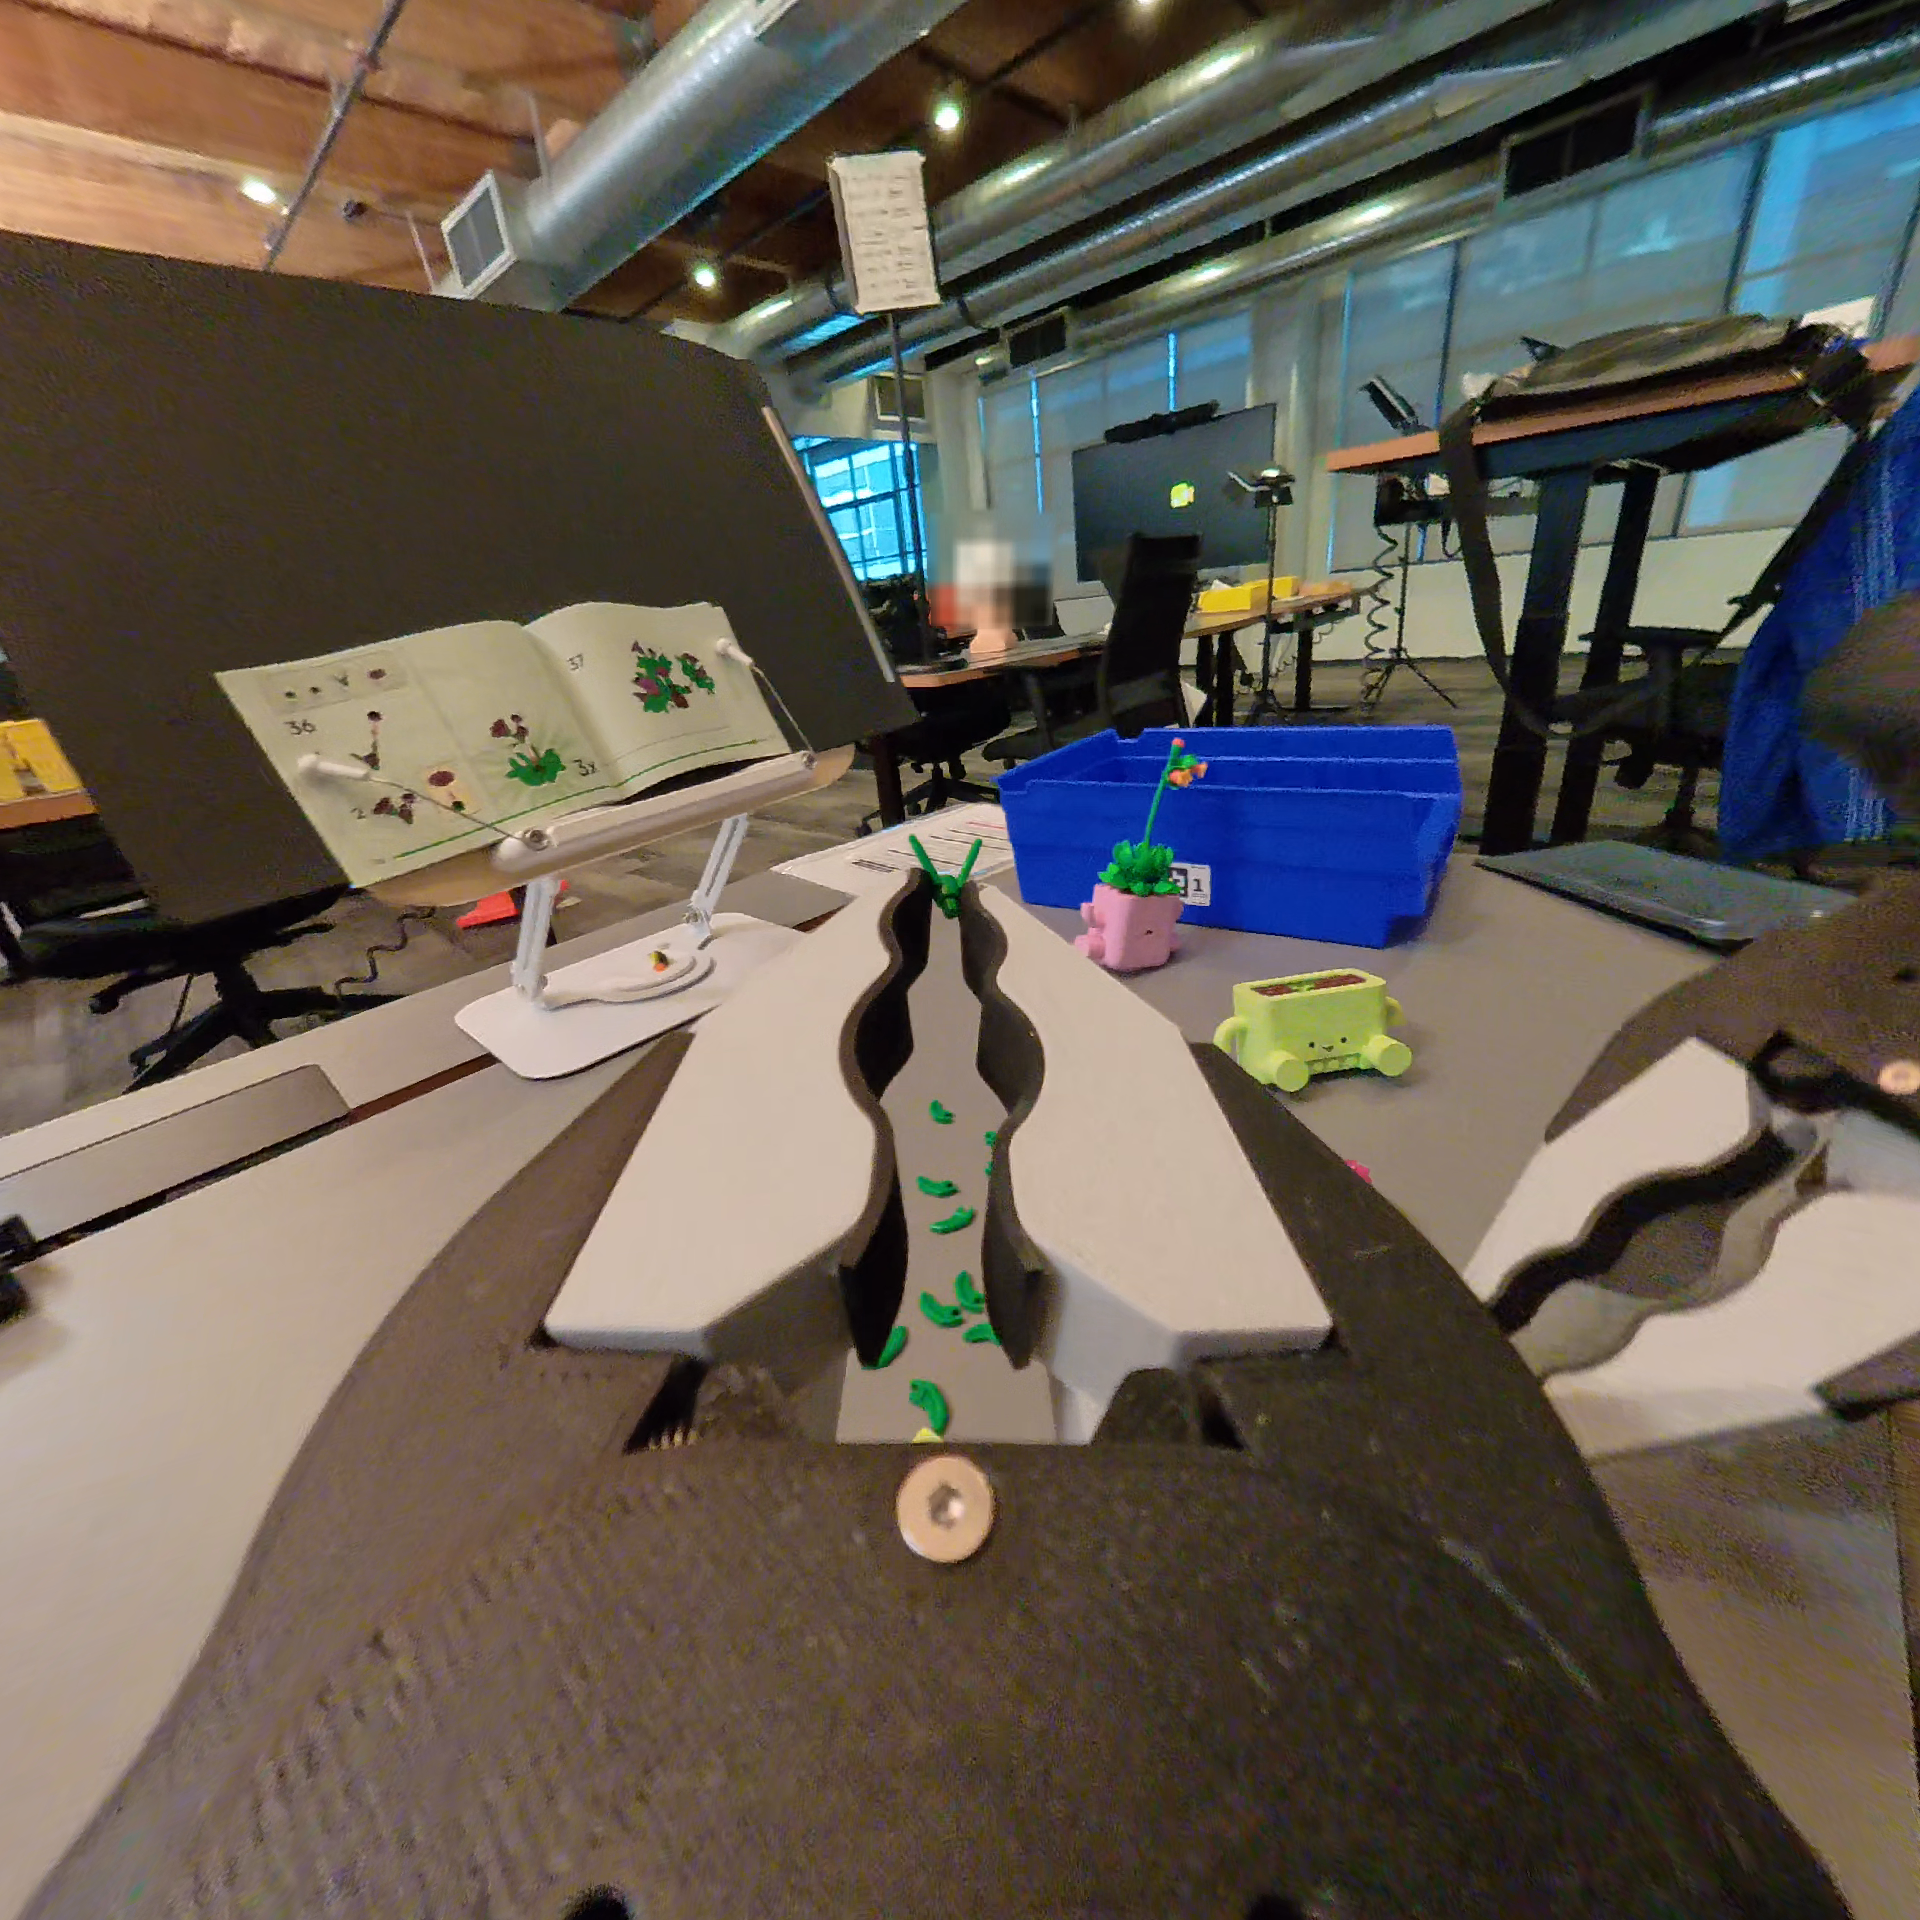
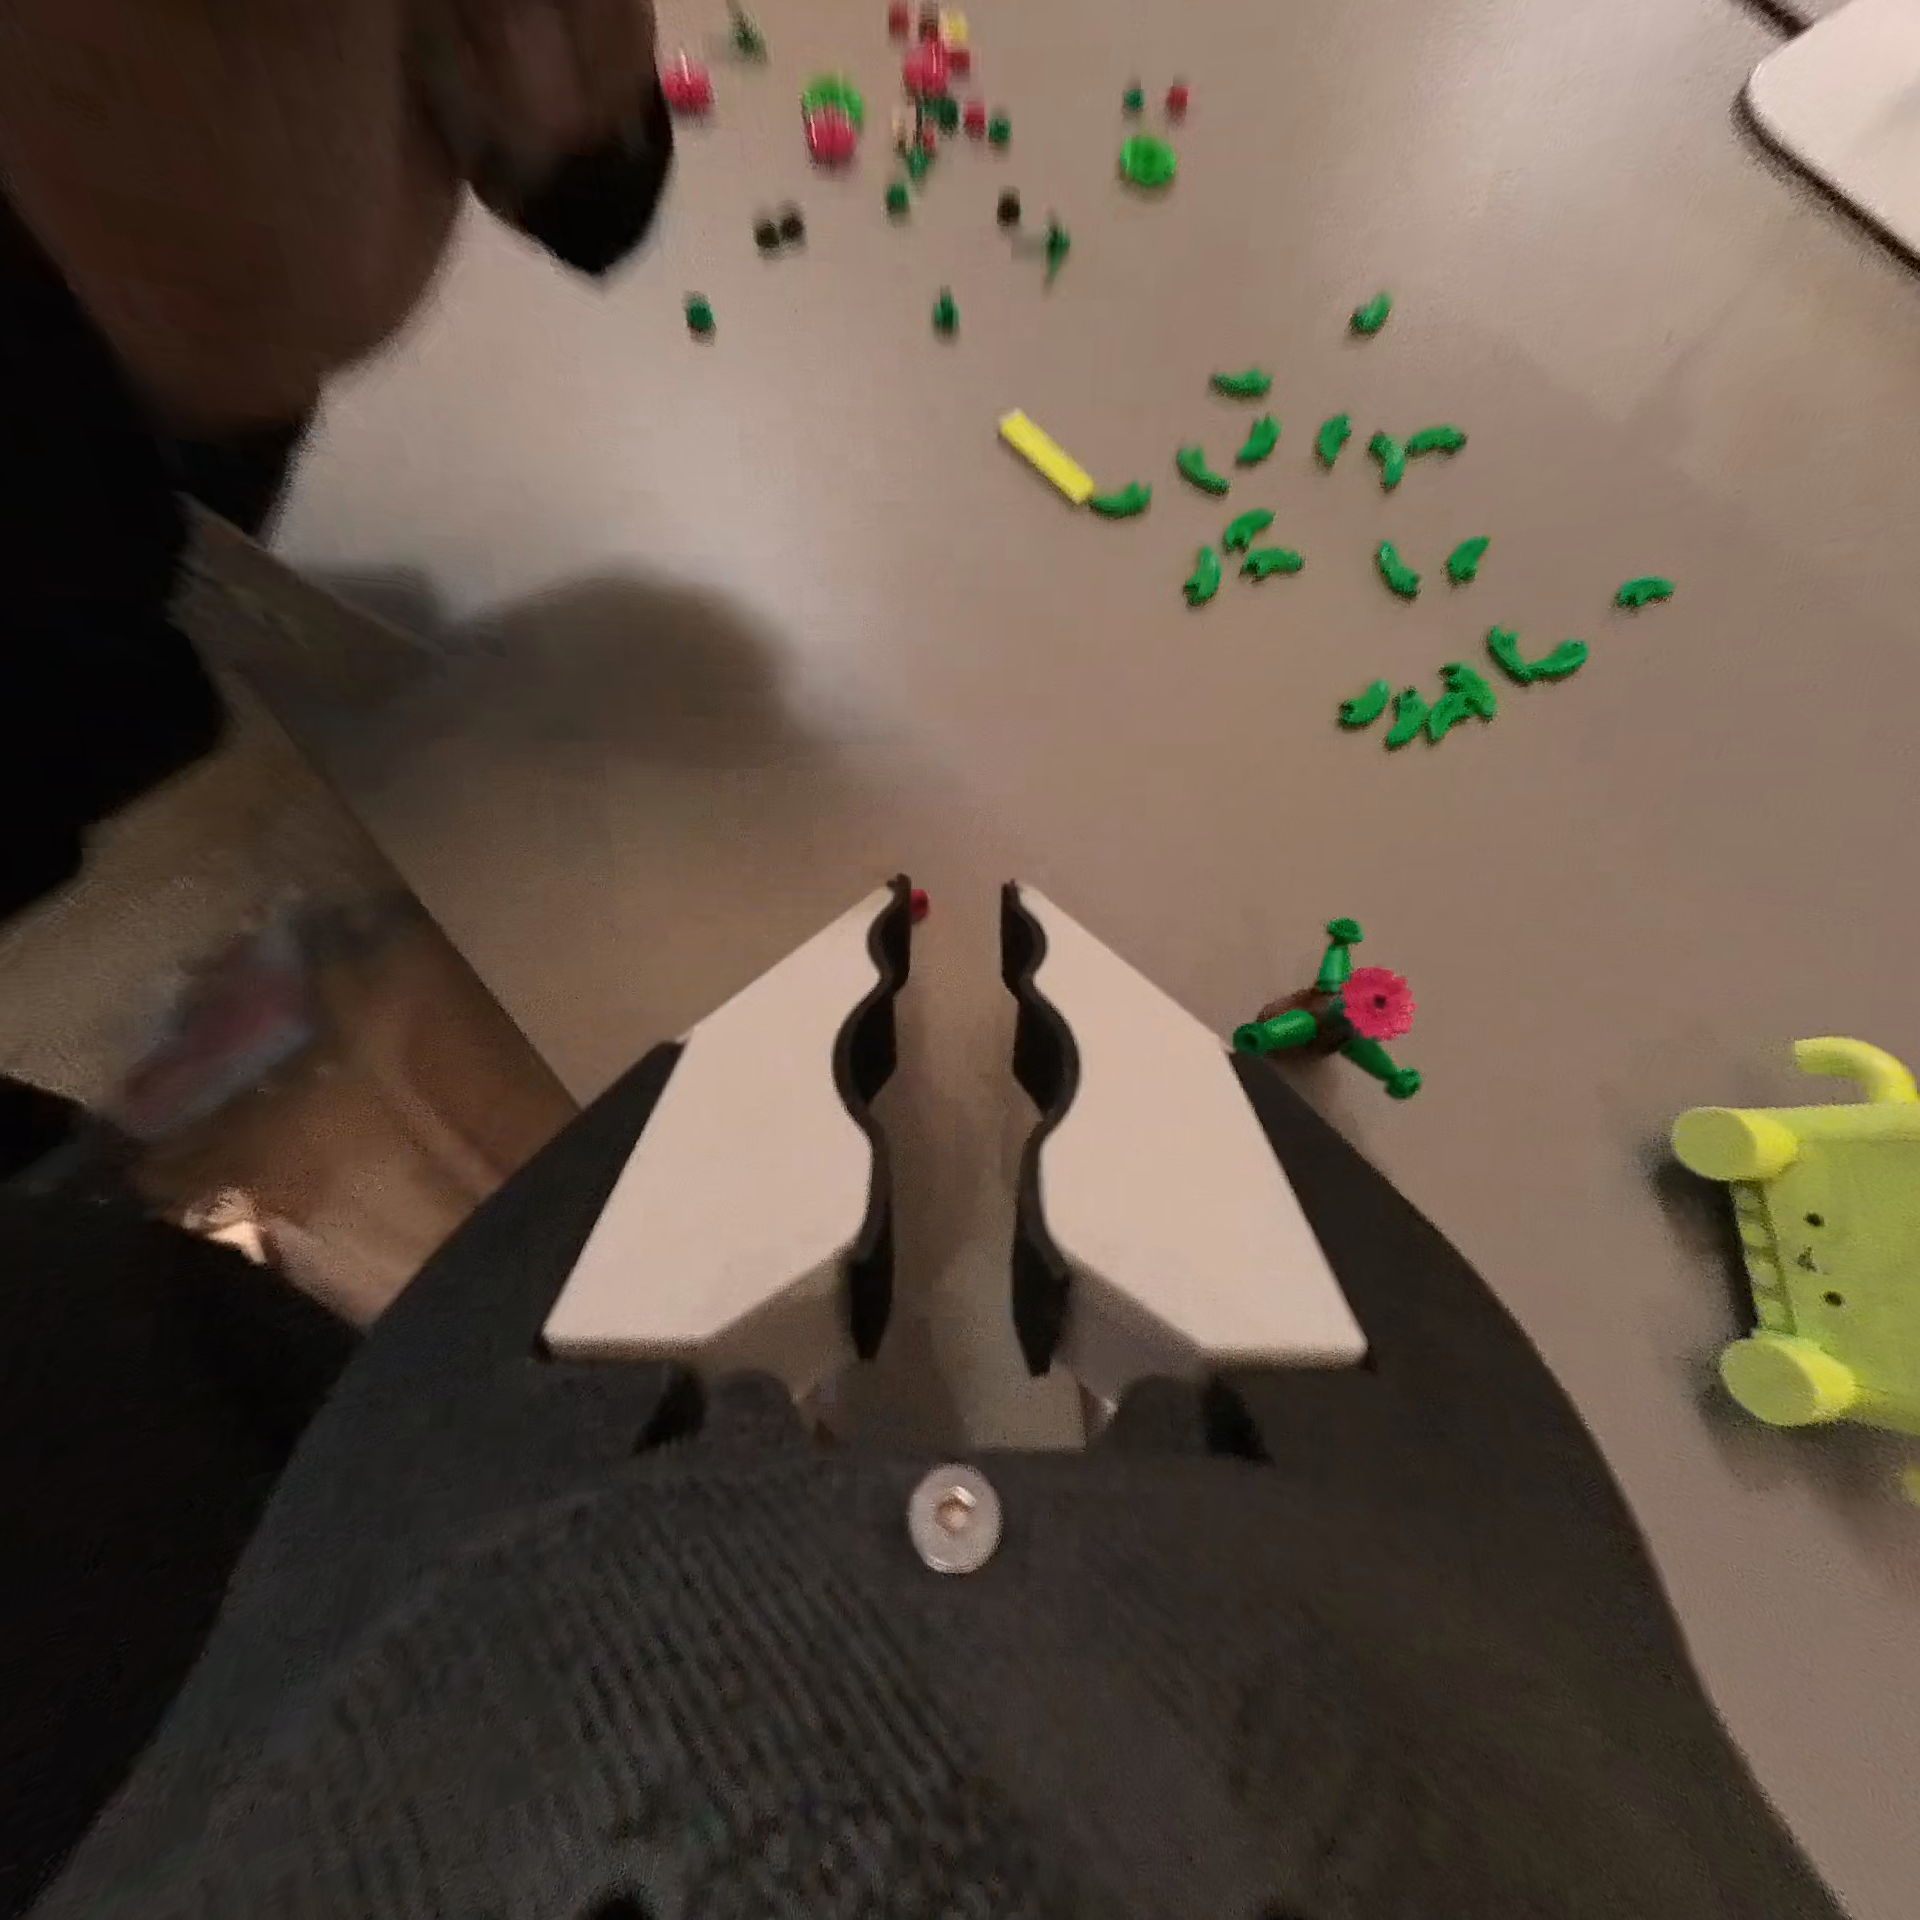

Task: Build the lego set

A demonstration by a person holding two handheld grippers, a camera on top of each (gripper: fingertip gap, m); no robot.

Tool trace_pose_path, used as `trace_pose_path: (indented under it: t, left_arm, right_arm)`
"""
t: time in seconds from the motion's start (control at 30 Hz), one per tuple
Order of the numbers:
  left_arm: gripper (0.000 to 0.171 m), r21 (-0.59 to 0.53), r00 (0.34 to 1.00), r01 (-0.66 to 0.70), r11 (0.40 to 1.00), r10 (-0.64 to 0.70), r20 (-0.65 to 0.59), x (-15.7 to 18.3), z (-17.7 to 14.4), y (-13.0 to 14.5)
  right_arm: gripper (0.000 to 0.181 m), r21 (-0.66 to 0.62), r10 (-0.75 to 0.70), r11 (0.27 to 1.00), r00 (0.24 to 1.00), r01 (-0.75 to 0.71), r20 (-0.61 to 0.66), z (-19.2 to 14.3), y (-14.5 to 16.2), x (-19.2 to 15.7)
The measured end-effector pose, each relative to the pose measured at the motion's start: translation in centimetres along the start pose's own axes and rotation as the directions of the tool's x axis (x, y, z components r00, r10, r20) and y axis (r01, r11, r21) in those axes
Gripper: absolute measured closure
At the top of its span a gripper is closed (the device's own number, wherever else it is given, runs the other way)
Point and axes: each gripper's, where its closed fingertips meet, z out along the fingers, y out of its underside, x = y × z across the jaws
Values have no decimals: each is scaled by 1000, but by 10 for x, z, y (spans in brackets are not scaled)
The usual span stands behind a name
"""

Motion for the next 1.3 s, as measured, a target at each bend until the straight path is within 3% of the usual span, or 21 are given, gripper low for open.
trace_pose_path:
  t: [0.07,0.2,0.3,0.4,0.53,0.63,0.93,1.3]
  left_arm:
    - [169,-1,1000,4,1000,-4,2,-3,-1,1]
    - [169,1,999,37,999,-37,-23,-2,-1,3]
    - [169,-2,999,35,999,-35,-33,-1,-2,4]
    - [169,-2,997,61,998,-61,-42,-3,-2,6]
    - [169,13,995,91,996,-90,-47,-5,-3,4]
    - [169,7,996,82,997,-81,-43,-5,-4,4]
    - [169,20,991,132,991,-131,-30,-13,-14,6]
    - [168,3,986,160,987,-160,-46,-10,-11,11]
  right_arm:
    - [164,-61,-14,998,1000,14,2,11,12,-3]
    - [155,-92,84,993,987,-71,139,20,15,-19]
    - [147,-140,51,990,977,-22,209,15,13,-21]
    - [150,-151,-183,960,934,237,308,-7,-6,-19]
    - [151,-62,-500,810,742,583,446,-11,-19,-17]
    - [157,-62,-525,764,674,643,519,6,-1,-12]
    - [164,-196,-515,729,714,656,474,26,23,-12]
    - [176,-168,-501,750,715,640,488,28,23,-14]
